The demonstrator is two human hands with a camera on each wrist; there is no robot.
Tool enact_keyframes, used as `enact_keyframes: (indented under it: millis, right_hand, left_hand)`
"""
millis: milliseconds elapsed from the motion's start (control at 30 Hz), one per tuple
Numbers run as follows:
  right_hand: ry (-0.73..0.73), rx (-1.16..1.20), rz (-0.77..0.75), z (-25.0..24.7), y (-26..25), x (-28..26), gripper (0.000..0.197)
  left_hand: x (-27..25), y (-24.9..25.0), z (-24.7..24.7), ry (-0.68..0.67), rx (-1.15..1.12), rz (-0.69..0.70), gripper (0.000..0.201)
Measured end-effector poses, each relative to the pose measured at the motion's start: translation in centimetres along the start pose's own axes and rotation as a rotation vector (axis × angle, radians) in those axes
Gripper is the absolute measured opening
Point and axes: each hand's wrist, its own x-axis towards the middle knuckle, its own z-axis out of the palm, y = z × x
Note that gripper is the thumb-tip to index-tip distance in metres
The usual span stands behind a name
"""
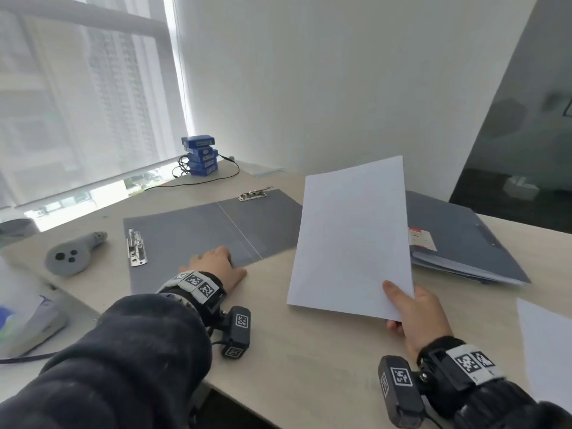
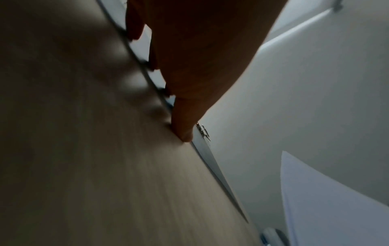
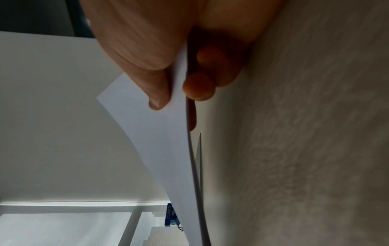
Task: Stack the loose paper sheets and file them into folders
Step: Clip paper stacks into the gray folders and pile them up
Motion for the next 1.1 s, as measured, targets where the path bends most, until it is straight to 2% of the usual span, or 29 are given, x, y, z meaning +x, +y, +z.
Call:
enact_keyframes:
  millis: [100, 267, 367, 533, 700, 867, 967, 1033, 1067, 1100]
  right_hand:
    - [0.0, 0.028, 0.025, -0.9, -0.1, -1.2, 0.011]
    - [0.011, 0.101, 0.07, -2.1, -0.1, -2.6, 0.01]
    - [0.025, 0.13, 0.104, -2.8, -0.1, -3.1, 0.011]
    - [0.073, 0.223, 0.12, -4.4, -0.6, -3.7, 0.015]
    - [0.083, 0.322, 0.058, -6.3, -2.7, -4.6, 0.014]
    - [0.042, 0.449, -0.052, -7.6, -5.7, -6.1, 0.007]
    - [-0.015, 0.446, -0.104, -8.5, -7.2, -7.2, 0.005]
    - [-0.037, 0.422, -0.126, -9.1, -7.9, -7.7, 0.007]
    - [-0.039, 0.401, -0.137, -9.4, -8.1, -7.9, 0.008]
    - [-0.028, 0.375, -0.137, -9.7, -8.1, -7.8, 0.008]
  left_hand:
    - [-0.9, 0.3, -0.6, -0.003, 0.086, 0.051, 0.062]
    - [-3.0, 2.3, -1.8, -0.011, 0.394, 0.226, 0.037]
    - [-3.5, 3.2, -1.6, 0.008, 0.455, 0.277, 0.034]
    - [-4.1, 3.8, -2.2, 0.123, 0.403, 0.268, 0.034]
    - [-5.7, 5.1, -2.3, 0.213, 0.125, 0.292, 0.033]
    - [-9.5, 9.9, -1.7, 0.237, 0.035, 0.472, 0.044]
    - [-12.0, 12.4, -0.4, 0.171, 0.216, 0.618, 0.012]
    - [-13.5, 13.7, 0.8, 0.186, 0.307, 0.725, 0.011]
    - [-13.9, 14.6, 1.6, 0.179, 0.324, 0.789, 0.013]
    - [-14.6, 15.5, 2.1, 0.144, 0.317, 0.839, 0.029]
